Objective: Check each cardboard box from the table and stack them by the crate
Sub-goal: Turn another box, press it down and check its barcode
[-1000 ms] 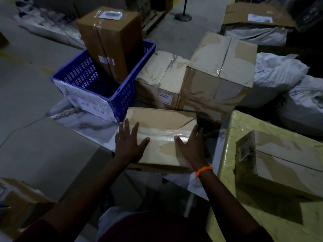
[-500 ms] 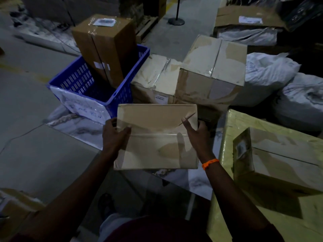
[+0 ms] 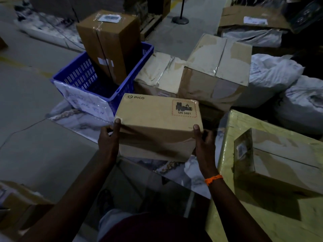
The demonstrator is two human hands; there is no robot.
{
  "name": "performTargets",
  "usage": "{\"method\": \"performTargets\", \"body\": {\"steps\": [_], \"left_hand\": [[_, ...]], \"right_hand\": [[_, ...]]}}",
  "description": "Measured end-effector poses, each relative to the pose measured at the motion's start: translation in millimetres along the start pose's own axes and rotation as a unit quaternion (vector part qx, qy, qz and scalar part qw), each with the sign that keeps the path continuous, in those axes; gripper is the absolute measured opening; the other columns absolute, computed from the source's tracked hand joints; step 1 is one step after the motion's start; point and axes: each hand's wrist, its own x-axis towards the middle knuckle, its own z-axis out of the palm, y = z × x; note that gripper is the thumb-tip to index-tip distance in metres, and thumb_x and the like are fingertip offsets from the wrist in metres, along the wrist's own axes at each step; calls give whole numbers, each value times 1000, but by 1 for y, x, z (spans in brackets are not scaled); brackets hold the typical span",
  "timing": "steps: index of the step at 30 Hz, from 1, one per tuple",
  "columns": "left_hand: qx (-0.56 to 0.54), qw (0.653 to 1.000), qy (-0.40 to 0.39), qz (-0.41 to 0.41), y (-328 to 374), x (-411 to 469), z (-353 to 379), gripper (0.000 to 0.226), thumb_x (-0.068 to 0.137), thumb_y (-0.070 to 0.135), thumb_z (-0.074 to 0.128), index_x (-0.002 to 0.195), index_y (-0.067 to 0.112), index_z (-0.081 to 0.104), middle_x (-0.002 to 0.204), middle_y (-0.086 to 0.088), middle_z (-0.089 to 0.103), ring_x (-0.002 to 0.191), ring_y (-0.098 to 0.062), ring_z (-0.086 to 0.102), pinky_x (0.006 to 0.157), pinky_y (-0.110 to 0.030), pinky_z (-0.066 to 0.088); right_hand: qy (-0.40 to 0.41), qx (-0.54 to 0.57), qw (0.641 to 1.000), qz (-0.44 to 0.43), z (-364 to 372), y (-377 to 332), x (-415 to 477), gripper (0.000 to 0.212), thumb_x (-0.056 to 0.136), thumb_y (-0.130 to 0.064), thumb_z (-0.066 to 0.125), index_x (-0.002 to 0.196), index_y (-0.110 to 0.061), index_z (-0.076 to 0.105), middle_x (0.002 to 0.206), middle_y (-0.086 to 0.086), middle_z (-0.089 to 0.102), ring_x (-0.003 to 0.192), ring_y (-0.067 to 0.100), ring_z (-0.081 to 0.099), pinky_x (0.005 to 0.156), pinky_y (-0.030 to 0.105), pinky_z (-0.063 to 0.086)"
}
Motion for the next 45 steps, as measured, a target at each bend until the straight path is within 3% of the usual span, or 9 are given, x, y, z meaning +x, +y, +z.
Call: {"method": "performTargets", "body": {"steps": [5, 9, 15, 17, 19, 22, 26, 38, 45], "left_hand": [[-26, 1000, -6, -15, -8, -11, -5, 75, 63, 94, 60, 97, 27, 59, 109, -2, 66, 109, -25, 64, 99, -57, 52], [-26, 999, -20, -2, -18, -19, -11, 69, 74, 87, 59, 107, 26, 58, 108, 7, 65, 107, -18, 64, 99, -54, 52], [66, 993, 13, 98, -3, -29, -6, 48, 98, 49, 58, 129, 12, 53, 126, -9, 58, 115, -18, 55, 82, -8, 41], [158, 957, 5, 244, 7, -26, -5, 47, 97, 34, 61, 134, 7, 53, 135, -13, 53, 120, -14, 49, 98, -12, 38], [270, 883, -46, 380, 15, -18, 2, 41, 96, 25, 62, 134, 8, 57, 138, -12, 55, 128, -19, 48, 114, -27, 32], [369, 815, -158, 418, 30, -15, 21, 39, 98, 37, 51, 131, 19, 62, 140, -6, 59, 139, -26, 45, 116, -59, 30], [407, 782, -200, 427, 33, -13, 35, 44, 100, 42, 43, 133, 20, 63, 141, -8, 59, 133, -29, 50, 109, -62, 38], [411, 759, -203, 463, 40, 0, 37, 45, 97, 46, 46, 128, 19, 66, 134, -9, 61, 122, -28, 57, 99, -47, 45], [546, 738, -219, 330, 44, 37, 22, 93, 89, 79, 5, 163, 22, 9, 171, -1, 1, 157, -22, -3, 124, -58, 1]], "right_hand": [[-2, 26, 1000, -1, -1, 6, -11, 30, 97, -37, 68, 117, -20, 53, 109, -8, 65, 99, 6, 64, 81, 28, 55], [-11, 42, 999, -8, 0, 12, -22, 16, 100, -30, 65, 107, -36, 52, 110, -14, 64, 97, -4, 64, 79, 17, 52], [22, -35, 997, -69, 4, 8, -24, 35, 100, -24, 66, 130, -17, 50, 119, -6, 58, 110, 13, 59, 77, 4, 46], [25, -115, 980, -160, 9, 4, -19, 46, 97, -24, 68, 138, -10, 50, 135, 5, 49, 120, 6, 48, 90, 3, 42], [2, -203, 948, -247, 19, 3, -10, 48, 94, -31, 64, 137, -15, 53, 148, 9, 42, 137, 14, 41, 111, 31, 45], [-27, -360, 874, -326, 37, -11, -4, 35, 94, -37, 57, 123, -18, 63, 138, 6, 55, 135, 27, 49, 113, 65, 33], [-118, -413, 825, -367, 57, -23, -4, 39, 97, -38, 52, 125, -15, 66, 136, 12, 59, 128, 32, 54, 106, 60, 40], [-130, -405, 814, -396, 60, -27, 3, 34, 97, -37, 51, 117, -15, 67, 125, 11, 61, 117, 32, 58, 99, 54, 46], [-158, -534, 782, -279, 47, -28, 39, 98, 89, -78, 12, 162, -15, 25, 168, 20, 19, 156, 36, 17, 124, 52, 9]]}}
